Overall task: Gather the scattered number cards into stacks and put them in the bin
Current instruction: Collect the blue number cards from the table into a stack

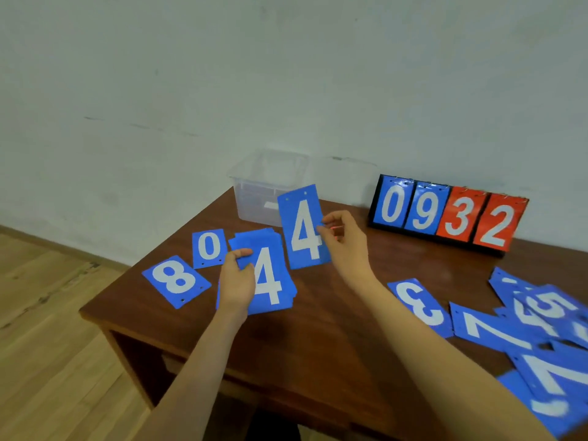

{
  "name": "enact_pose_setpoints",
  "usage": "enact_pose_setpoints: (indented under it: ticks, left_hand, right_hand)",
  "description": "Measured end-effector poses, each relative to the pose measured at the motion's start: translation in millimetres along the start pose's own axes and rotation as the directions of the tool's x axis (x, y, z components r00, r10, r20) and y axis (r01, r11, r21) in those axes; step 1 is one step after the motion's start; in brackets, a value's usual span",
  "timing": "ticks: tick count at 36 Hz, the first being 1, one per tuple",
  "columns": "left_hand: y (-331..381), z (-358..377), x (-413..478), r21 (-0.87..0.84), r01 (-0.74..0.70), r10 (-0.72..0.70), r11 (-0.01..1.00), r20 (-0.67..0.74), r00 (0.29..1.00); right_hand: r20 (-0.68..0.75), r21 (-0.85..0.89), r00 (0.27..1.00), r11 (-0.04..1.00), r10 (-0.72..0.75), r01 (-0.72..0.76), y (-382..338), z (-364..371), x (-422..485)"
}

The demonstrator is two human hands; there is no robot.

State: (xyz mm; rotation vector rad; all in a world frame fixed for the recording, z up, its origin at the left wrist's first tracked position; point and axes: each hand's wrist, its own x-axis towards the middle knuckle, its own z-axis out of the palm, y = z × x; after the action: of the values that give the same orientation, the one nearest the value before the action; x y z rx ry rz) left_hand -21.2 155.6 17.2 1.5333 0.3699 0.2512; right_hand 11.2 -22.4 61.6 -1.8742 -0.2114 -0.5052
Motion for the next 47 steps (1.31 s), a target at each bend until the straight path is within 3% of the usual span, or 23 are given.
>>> enact_pose_setpoints:
  ticks: [3, 6, 15, 20, 23, 26, 32, 41, 45, 47]
  left_hand:
    - [3.4, 7.6, -12.3, -0.068, 0.043, -0.041, 0.997, 0.031, 0.999]
    - [4.2, 13.4, -23.0, -0.165, 0.103, -0.096, 0.981, 0.053, 0.994]
    - [-2.0, 1.3, -32.1, -0.164, 0.078, -0.082, 0.983, -0.022, 0.996]
    - [-5.3, -18.5, -26.7, -0.194, 0.027, -0.052, 0.981, -0.126, 0.991]
    - [-9.3, -34.0, -21.8, -0.160, -0.038, 0.009, 0.986, -0.180, 0.984]
    - [-13.6, -49.2, -13.3, -0.124, -0.054, 0.028, 0.991, -0.205, 0.978]
    - [-15.2, -67.4, -0.6, -0.136, 0.001, -0.035, 0.991, -0.249, 0.968]
    - [-18.6, -66.3, 0.9, -0.157, 0.066, -0.102, 0.985, -0.230, 0.968]
    - [-17.9, -57.8, -4.2, -0.137, 0.074, -0.097, 0.988, -0.173, 0.980]
    - [-17.3, -52.7, -6.7, -0.115, 0.076, -0.093, 0.990, -0.144, 0.985]
  right_hand:
    - [0.120, 0.029, 0.989, 0.995, 0.087, -0.091, -3.2, -7.0, -20.4]
    - [0.236, -0.077, 0.968, 0.994, 0.091, -0.074, -2.5, -9.1, -34.9]
    - [0.503, -0.369, 0.864, 0.897, -0.028, 0.244, -7.3, 10.6, -42.2]
    - [0.474, -0.335, 0.875, 0.939, 0.099, 0.076, 0.4, 35.8, -25.0]
    - [0.580, -0.462, 0.777, 0.885, 0.246, 0.065, 9.2, 51.2, -10.2]
    - [0.674, -0.576, 0.647, 0.802, 0.357, 0.157, 10.4, 69.2, 1.7]
    - [0.698, -0.682, 0.519, 0.679, 0.494, 0.271, 17.8, 105.3, 11.3]
    - [0.629, -0.768, 0.523, 0.567, 0.576, 0.298, 24.1, 103.9, 15.4]
    - [0.588, -0.785, 0.656, 0.529, 0.473, 0.322, 32.3, 78.7, 21.2]
    - [0.546, -0.781, 0.740, 0.559, 0.392, 0.280, 28.4, 57.3, 26.1]
